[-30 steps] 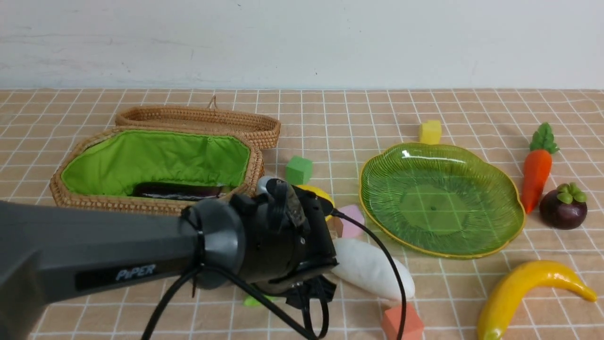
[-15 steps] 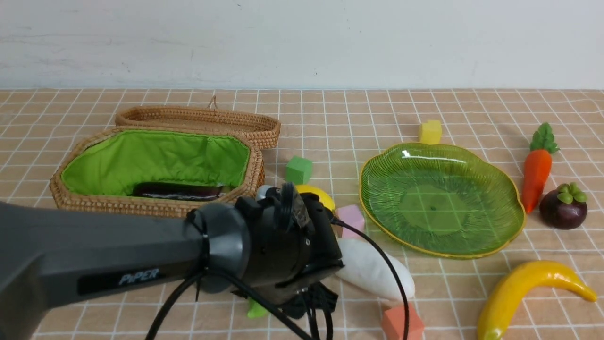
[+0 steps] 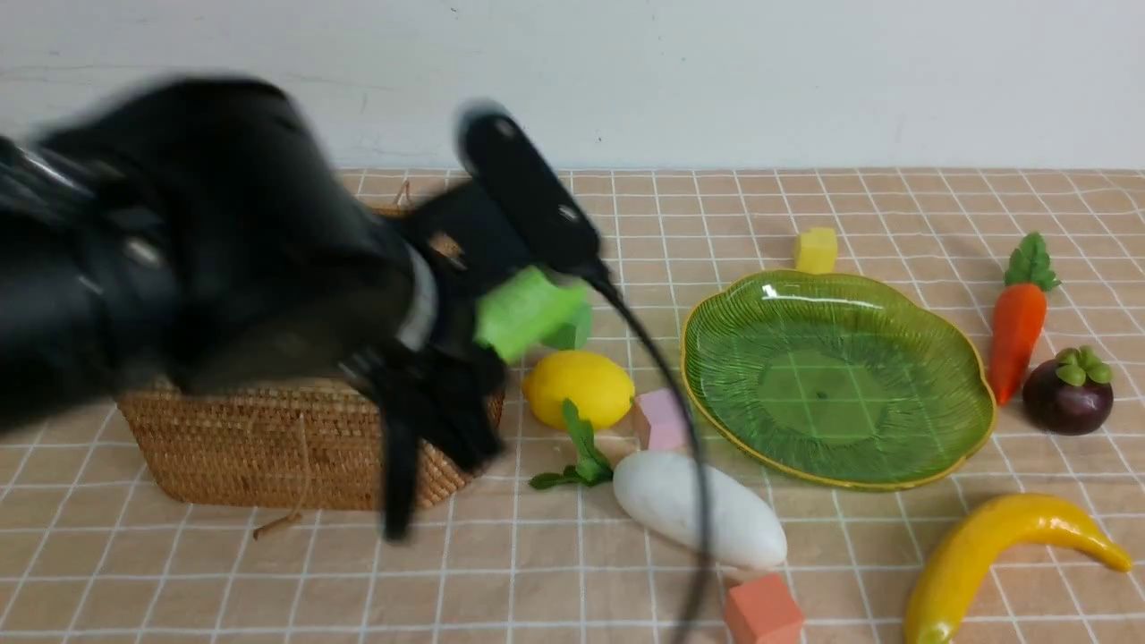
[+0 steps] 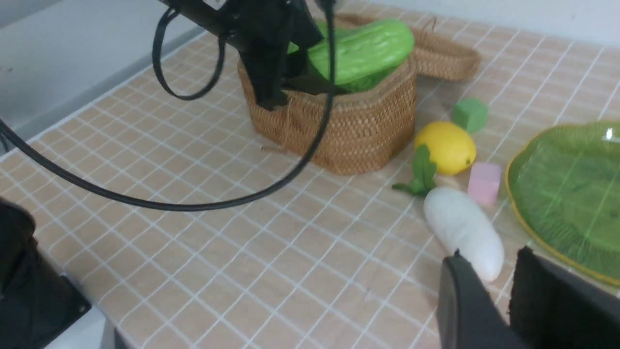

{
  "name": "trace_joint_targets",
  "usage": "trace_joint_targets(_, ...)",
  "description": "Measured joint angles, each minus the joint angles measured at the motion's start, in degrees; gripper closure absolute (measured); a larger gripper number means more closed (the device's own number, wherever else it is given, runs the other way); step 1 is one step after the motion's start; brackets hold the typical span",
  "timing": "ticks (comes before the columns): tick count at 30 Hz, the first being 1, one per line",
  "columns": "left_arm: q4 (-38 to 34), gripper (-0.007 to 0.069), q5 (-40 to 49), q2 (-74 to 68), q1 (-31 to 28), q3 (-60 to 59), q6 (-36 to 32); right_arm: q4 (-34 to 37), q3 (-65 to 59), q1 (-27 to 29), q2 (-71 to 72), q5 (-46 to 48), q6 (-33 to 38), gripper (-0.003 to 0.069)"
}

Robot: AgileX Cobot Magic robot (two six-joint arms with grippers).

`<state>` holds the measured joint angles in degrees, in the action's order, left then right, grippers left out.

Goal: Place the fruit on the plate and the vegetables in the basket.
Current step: Take a chayote with your left arm and place it on the basket on the left, then take a daikon with your left arm and place it on the basket on the left.

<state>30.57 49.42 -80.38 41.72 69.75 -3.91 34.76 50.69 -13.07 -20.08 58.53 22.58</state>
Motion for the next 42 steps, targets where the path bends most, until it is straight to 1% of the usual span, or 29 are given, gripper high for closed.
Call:
trace_joint_targets(1, -1.0, 0.0222, -0.6, 0.1, -2.6, 0.0, -2.7, 0.0, 0.0, 0.0, 0.0, -0.9, 0.3, 0.0478)
trace_joint_targets(3, -4.0, 0.0222, -1.7, -0.7, -8.9, 0.0, -11.9, 0.0, 0.0, 0.0, 0.0, -2.5, 0.8, 0.0477)
trace_joint_targets(5, -6.8, 0.0222, -2.6, -2.4, -13.9, 0.0, -19.5, 0.0, 0.0, 0.0, 0.0, -3.0, 0.8, 0.0477)
trace_joint_targets(7, -8.9, 0.0222, -3.4, -4.6, -18.1, 0.0, -25.0, 0.0, 0.0, 0.0, 0.0, -3.2, 0.8, 0.0476)
trace_joint_targets(9, -9.6, 0.0222, -4.4, -6.5, -20.6, 0.0, -27.1, 0.0, 0.0, 0.0, 0.0, -3.4, 0.8, 0.0475)
trace_joint_targets(11, -9.7, 0.0222, -5.9, -7.7, -22.5, 0.0, -27.4, 0.0, 0.0, 0.0, 0.0, -3.4, 0.8, 0.0474)
trace_joint_targets(14, -8.8, 0.022, -9.5, -8.5, -24.3, 0.0, -24.5, 0.0, 0.0, 0.0, 0.0, -3.4, 0.8, 0.0472)
trace_joint_targets(15, -8.3, 0.0207, -10.1, -8.5, -24.3, 0.0, -23.7, 0.0, 0.0, 0.0, 0.0, -3.4, 0.8, 0.0471)
trace_joint_targets(16, -7.1, 0.0167, -11.0, -8.5, -24.3, 0.0, -21.8, 0.0, 0.0, 0.0, 0.0, -3.5, 0.8, 0.047)
trace_joint_targets(18, -5.6, 0.0076, -11.4, -8.4, -24.1, 0.0, -18.4, 0.0, 0.0, 0.0, 0.0, -3.5, 0.8, 0.047)
trace_joint_targets(19, -5.4, 0.0064, -11.4, -8.4, -23.9, 0.0, -17.6, 0.0, 0.0, 0.0, 0.0, -3.5, 0.8, 0.047)
trace_joint_targets(20, -5.1, -0.0006, -10.7, -8.3, -23.2, 0.0, -14.1, 0.0, 0.0, 0.0, 0.0, -3.5, 0.8, 0.047)
trace_joint_targets(21, -5.5, -0.0025, -9.8, -8.0, -22.2, 0.0, -12.2, -0.3, 0.1, 0.0, 0.0, -3.3, 0.4, 0.0468)
trace_joint_targets(23, -6.5, -0.0031, -8.6, -7.6, -20.5, 0.0, -10.9, -0.8, 0.3, 0.0, 0.0, -2.6, -0.4, 0.0468)
trace_joint_targets(24, -8.6, -0.0013, -7.2, -6.9, -17.2, 0.0, -10.5, -2.5, 0.9, 0.0, -0.1, -1.0, -1.8, 0.0468)
trace_joint_targets(25, -9.7, 0.0001, -6.9, -6.8, -15.7, 0.0, -10.9, -3.4, 1.2, 0.0, -0.2, -0.2, -2.6, 0.0466)
trace_joint_targets(26, -12.5, 0.0048, -6.0, -6.6, -11.1, 0.0, -12.8, -4.9, 1.7, 0.0, -0.2, 1.2, -3.8, 0.0465)
trace_joint_targets(27, -13.3, 0.0064, -5.9, -6.6, -10.5, 0.1, -13.1, -5.1, 1.8, 0.0, -0.2, 1.4, -3.9, 0.0465)
trace_joint_targets(28, -16.4, 0.0125, -5.2, -7.1, -6.5, 0.7, -15.7, -6.1, 2.0, 0.0, -0.2, 2.5, -4.7, 0.0465)
trace_joint_targets(29, -17.2, 0.0143, -5.2, -7.4, -5.4, 0.9, -16.4, -6.3, 2.0, 0.0, -0.2, 2.9, -5.0, 0.0465)
trace_joint_targets(30, -19.1, 0.0179, -5.1, -8.1, -2.8, 1.7, -18.0, -6.6, 2.1, 0.0, -0.3, 3.5, -5.3, 0.0463)
trace_joint_targets(31, -21.0, 0.0237, -5.0, -10.0, -0.4, 3.5, -19.5, -6.8, 2.1, 0.0, -0.5, 4.3, -5.5, 0.0463)
trace_joint_targets(33, -22.4, 0.0298, -4.7, -14.1, 2.4, 6.9, -21.2, -6.8, 2.1, 0.0, -0.7, 5.6, -5.8, 0.0461)
trace_joint_targets(35, -22.6, 0.0327, -3.9, -19.9, 4.0, 11.3, -22.8, -6.7, 2.1, 0.0, -0.7, 6.9, -6.0, 0.0459)
trace_joint_targets(38, -23.1, 0.033, -2.3, -26.7, 4.6, 17.3, -26.7, -6.4, 2.1, 0.0, -0.7, 9.1, -6.3, 0.0458)
trace_joint_targets(39, -23.4, 0.0321, -1.1, -29.0, 4.6, 19.9, -29.5, -6.3, 2.2, 0.0, -0.7, 10.0, -6.4, 0.0457)
trace_joint_targets(40, -23.4, 0.0316, -0.7, -29.8, 4.6, 20.3, -30.0, -6.2, 2.2, 0.0, -0.7, 10.1, -6.4, 0.0456)
trace_joint_targets(42, -24.6, 0.0275, 1.8, -33.8, 4.6, 24.1, -36.5, -5.5, 2.2, 0.0, -0.7, 11.9, -6.5, 0.0454)
